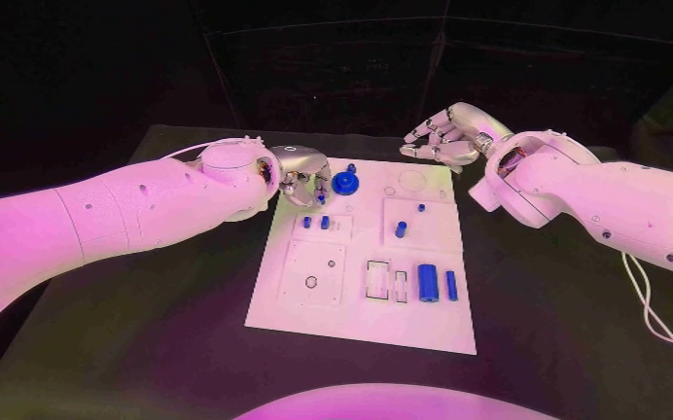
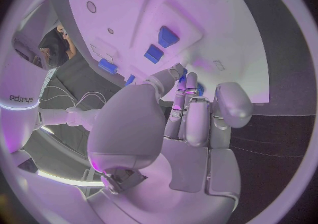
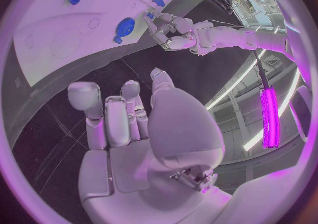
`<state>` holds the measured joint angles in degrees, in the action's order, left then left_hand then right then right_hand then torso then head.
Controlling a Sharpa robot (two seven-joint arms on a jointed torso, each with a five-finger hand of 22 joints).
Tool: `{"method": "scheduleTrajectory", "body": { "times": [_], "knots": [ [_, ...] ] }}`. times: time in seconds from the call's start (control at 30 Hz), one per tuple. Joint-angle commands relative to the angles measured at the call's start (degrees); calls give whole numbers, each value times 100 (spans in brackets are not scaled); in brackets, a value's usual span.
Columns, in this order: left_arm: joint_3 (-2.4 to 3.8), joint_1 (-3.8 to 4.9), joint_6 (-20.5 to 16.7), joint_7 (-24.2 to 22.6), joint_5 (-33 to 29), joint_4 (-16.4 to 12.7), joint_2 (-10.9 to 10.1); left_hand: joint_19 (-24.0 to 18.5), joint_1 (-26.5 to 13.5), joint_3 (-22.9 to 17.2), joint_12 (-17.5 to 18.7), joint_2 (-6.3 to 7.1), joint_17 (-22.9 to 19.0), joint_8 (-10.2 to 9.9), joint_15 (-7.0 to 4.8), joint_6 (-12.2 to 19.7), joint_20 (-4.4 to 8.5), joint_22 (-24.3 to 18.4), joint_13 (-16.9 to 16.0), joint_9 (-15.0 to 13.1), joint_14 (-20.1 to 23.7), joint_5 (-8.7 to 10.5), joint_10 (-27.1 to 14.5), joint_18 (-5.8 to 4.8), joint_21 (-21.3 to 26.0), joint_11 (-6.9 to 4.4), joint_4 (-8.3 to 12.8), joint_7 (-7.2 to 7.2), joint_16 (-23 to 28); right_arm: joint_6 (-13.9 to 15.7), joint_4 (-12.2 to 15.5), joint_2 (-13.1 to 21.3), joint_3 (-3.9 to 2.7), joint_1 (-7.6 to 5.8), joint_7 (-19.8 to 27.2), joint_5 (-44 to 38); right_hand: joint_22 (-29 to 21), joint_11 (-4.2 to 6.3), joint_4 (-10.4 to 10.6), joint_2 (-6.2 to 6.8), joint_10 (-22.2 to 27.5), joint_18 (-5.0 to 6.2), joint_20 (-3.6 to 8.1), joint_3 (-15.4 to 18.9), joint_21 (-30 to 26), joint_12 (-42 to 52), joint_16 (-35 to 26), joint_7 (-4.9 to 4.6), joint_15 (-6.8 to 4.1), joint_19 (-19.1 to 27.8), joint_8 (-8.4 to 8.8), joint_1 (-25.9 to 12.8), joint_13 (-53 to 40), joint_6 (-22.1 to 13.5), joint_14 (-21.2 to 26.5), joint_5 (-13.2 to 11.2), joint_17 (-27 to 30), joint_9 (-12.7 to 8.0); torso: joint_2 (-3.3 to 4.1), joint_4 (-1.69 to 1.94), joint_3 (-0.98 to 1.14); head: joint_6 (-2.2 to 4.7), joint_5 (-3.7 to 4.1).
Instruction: Assemble the parts on the task board
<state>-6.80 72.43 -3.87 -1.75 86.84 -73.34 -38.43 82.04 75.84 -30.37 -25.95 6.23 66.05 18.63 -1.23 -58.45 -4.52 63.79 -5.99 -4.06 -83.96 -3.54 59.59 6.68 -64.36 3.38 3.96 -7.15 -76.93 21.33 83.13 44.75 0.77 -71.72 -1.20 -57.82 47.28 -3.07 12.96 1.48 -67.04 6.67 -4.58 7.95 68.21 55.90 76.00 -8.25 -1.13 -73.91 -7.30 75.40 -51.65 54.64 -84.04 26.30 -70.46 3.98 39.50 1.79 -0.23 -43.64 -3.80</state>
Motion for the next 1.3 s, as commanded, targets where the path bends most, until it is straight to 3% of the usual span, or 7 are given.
{"method": "scheduleTrajectory", "body": {
  "times": [0.03,0.87,1.07,1.3],
  "knots": [
    [1,1,74,-18,-22,10,20,32,-63,5,37,0,-4,-32,-11,-43,14,5,8,-6,-150,16,53,-73,-32,5,-30,-4,17,-26,3,-2,-4,-10,46,12,-7,-14,35,-48,46,91,-4,11,-28,-5,-27,2,-18,46,-16,-12,-1,-46,-176,24,-2,-4,3,0,0,-6,4],
    [-5,-30,227,83,-22,22,39,25,-72,12,66,16,-34,-55,-12,-39,14,-2,19,0,-144,25,55,-70,-22,6,-25,-5,32,-26,-5,-8,-3,-10,47,12,-7,-14,35,-48,46,91,-4,11,-28,-5,-27,2,-18,46,-16,-12,-1,-46,-176,24,-2,-4,-1,-1,-1,-40,0],
    [-5,-30,258,183,-22,50,40,-58,-235,85,389,137,-118,-399,74,282,-43,-167,165,48,-129,27,-163,-40,166,114,-97,-95,67,-23,-9,-8,-3,-10,39,12,-22,-15,42,-58,57,94,-6,12,-38,-13,-37,0,-17,52,-19,-5,13,-48,-172,26,8,-3,0,-6,-1,-43,3],
    [-5,-30,243,215,-22,66,43,-89,-248,131,563,174,-158,-588,106,383,-83,-239,223,44,-122,29,-251,-23,251,160,-110,-129,76,-23,-13,-7,-3,-10,36,12,-22,-15,42,-58,57,94,-6,12,-38,-13,-37,0,-17,52,-19,-5,13,-48,-172,26,8,-3,-1,0,-1,-43,9]
  ]
}}
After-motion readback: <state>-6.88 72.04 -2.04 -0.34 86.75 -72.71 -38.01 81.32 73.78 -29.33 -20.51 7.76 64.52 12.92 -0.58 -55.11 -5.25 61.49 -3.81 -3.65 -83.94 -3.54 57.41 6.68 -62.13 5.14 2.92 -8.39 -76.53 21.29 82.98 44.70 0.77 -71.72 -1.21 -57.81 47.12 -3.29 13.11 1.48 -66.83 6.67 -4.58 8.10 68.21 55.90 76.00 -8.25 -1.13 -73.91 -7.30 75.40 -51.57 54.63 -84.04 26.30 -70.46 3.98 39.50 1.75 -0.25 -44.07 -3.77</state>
